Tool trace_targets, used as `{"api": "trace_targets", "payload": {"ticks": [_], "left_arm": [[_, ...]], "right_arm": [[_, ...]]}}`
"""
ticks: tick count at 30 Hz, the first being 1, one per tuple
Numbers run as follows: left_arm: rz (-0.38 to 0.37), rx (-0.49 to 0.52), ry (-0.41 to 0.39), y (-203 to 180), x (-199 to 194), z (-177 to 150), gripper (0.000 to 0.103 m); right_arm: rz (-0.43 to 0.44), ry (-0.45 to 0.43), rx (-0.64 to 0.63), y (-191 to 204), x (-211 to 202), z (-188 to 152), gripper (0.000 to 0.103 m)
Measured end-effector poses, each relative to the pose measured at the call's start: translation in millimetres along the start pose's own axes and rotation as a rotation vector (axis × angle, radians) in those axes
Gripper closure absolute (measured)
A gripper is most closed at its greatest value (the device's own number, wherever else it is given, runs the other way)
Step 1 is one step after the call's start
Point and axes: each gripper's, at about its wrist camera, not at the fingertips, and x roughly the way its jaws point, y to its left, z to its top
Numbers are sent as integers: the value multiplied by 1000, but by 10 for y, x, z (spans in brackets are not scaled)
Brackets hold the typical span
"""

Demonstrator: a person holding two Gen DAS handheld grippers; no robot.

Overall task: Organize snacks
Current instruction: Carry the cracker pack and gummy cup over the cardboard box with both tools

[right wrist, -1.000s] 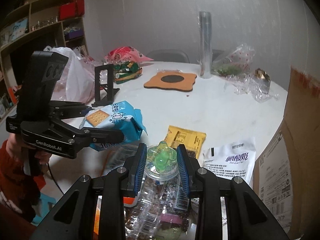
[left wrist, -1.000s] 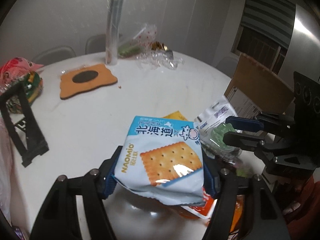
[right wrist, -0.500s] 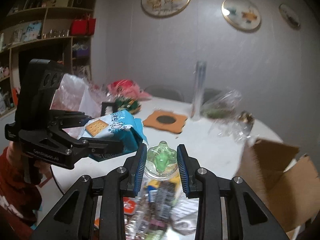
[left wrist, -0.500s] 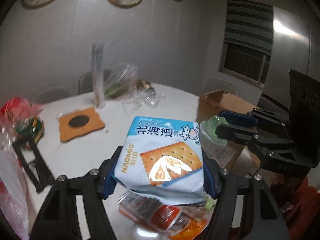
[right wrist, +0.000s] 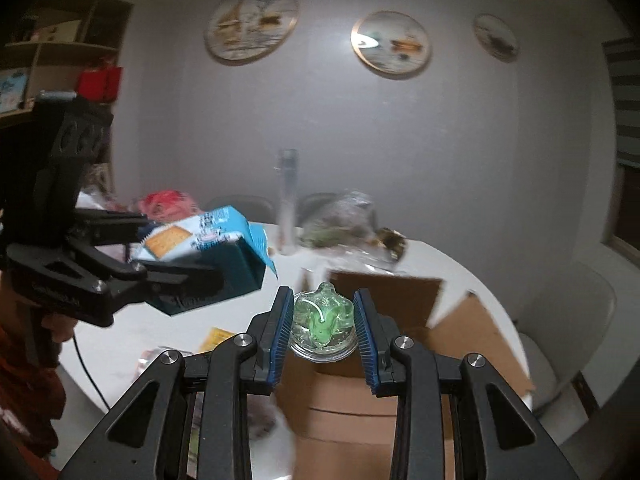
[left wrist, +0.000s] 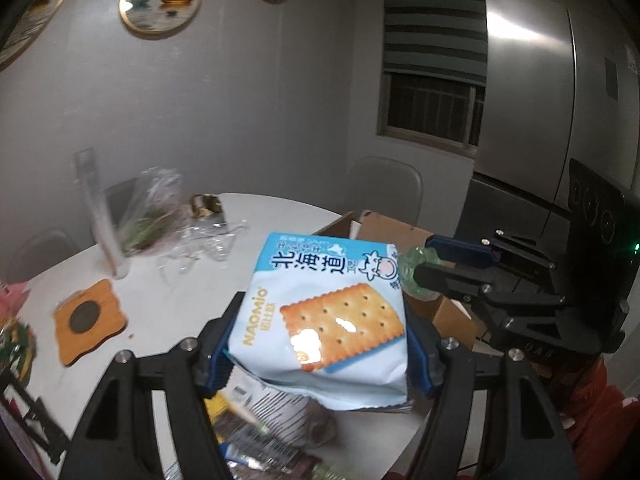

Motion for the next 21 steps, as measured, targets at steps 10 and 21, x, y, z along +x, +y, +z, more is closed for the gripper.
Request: {"api": "trace_targets", "payload": {"ticks": [10, 21], "left_arm": [[-31, 31, 68, -290, 485, 159, 37], [-5, 102, 181, -438, 960, 347, 37]], "right_arm": [[-27, 87, 45, -387, 115, -266, 76], [-23, 171, 53, -550, 428, -386, 76]]}}
